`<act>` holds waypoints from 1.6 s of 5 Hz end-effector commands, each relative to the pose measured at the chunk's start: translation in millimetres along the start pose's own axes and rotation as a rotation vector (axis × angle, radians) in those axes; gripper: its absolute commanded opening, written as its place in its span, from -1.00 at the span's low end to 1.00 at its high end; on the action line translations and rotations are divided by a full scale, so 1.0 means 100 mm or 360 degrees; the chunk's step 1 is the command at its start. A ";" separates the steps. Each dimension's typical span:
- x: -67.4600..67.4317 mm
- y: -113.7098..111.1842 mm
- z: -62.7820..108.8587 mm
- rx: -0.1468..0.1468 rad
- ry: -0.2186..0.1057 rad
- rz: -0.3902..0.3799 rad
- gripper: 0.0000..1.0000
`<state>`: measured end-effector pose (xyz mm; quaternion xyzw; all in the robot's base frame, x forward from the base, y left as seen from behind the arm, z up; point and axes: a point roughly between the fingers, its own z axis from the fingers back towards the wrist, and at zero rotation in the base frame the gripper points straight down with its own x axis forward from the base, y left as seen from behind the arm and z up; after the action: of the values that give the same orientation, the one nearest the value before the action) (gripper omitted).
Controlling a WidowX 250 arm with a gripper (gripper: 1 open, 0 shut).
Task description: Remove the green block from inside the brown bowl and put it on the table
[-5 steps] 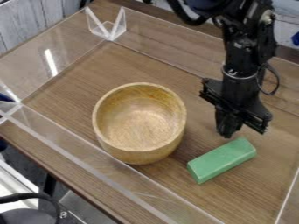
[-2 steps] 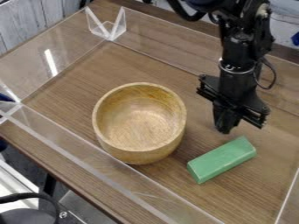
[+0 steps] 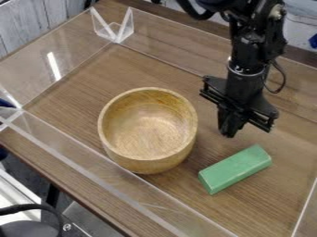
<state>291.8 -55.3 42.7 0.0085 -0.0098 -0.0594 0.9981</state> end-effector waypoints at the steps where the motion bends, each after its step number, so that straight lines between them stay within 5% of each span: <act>1: 0.23 0.05 0.19 -0.0017 -0.0125 0.0013 -1.00; 3: 0.43 0.20 0.12 -0.0039 -0.0107 0.0056 -1.00; 5: 0.36 0.16 -0.11 -0.0044 -0.0114 0.0096 -1.00; 8: 0.33 0.12 -0.17 -0.0029 -0.0089 0.0109 -1.00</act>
<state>322.3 -46.6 20.3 -0.0006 -0.0246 -0.0257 0.9994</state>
